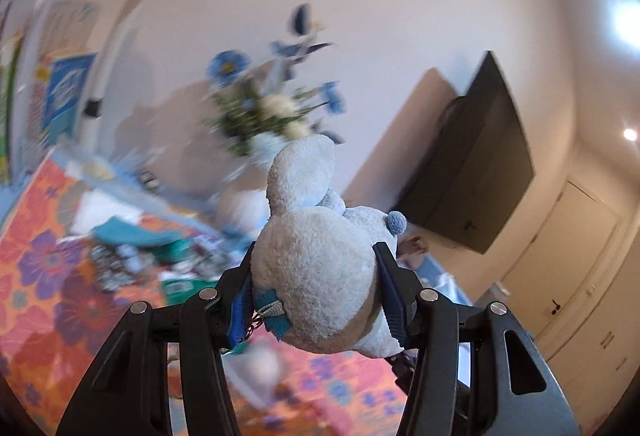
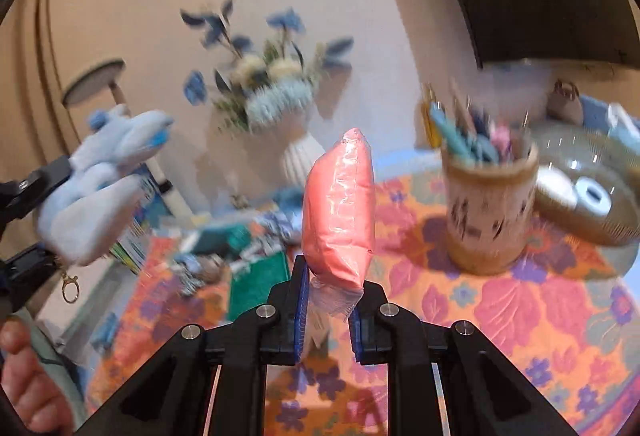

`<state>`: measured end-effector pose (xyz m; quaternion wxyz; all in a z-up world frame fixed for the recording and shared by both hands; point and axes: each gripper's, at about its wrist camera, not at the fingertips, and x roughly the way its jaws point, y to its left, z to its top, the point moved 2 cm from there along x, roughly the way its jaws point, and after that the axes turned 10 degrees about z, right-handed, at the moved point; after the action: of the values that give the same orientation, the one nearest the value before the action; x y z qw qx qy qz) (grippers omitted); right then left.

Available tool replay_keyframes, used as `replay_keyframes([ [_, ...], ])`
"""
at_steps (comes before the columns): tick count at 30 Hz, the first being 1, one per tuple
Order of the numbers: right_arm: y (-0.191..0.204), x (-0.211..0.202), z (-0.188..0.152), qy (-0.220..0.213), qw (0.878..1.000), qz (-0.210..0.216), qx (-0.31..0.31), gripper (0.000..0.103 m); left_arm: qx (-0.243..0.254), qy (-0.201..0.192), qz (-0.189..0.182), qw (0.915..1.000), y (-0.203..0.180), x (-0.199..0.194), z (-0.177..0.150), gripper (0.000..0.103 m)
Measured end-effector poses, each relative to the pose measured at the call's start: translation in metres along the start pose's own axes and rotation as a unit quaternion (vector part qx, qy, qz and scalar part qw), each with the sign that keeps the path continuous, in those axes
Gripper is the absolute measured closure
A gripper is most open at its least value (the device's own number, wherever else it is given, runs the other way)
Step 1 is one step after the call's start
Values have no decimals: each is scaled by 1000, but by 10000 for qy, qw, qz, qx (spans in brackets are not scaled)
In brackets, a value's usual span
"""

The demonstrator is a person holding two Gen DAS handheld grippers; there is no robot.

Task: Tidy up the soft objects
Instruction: 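Carry the bunny and pink packet with both grippers over the glass plate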

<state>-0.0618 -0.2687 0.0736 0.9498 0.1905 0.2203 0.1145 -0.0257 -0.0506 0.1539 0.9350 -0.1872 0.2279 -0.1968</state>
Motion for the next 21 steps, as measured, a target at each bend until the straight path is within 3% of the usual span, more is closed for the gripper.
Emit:
replay_keyframes([
  [2,-1,-19,12,-205,9996,-177,-106,86,274,-83,-103,9995,-30,2,5,52],
  [5,-4,-47,24,-502,9952,-764,-342,86,578,-126,-394,9975,-72,9,10,52],
  [9,-19,-65,34,-613,9909,-1145,-350,86,832,-110,-717,9939,-122,25,13,52],
  [16,-98,-101,56,-849,9808,-1734,274,86,1092,112,-1054,9884,-187,73,8,52],
  [19,-144,-112,58,-839,9639,-2454,605,86,1200,334,-1131,9857,-210,102,-4,52],
  [21,-171,-114,55,-787,9578,-2644,803,86,1307,515,-1173,9831,-226,124,-17,52],
])
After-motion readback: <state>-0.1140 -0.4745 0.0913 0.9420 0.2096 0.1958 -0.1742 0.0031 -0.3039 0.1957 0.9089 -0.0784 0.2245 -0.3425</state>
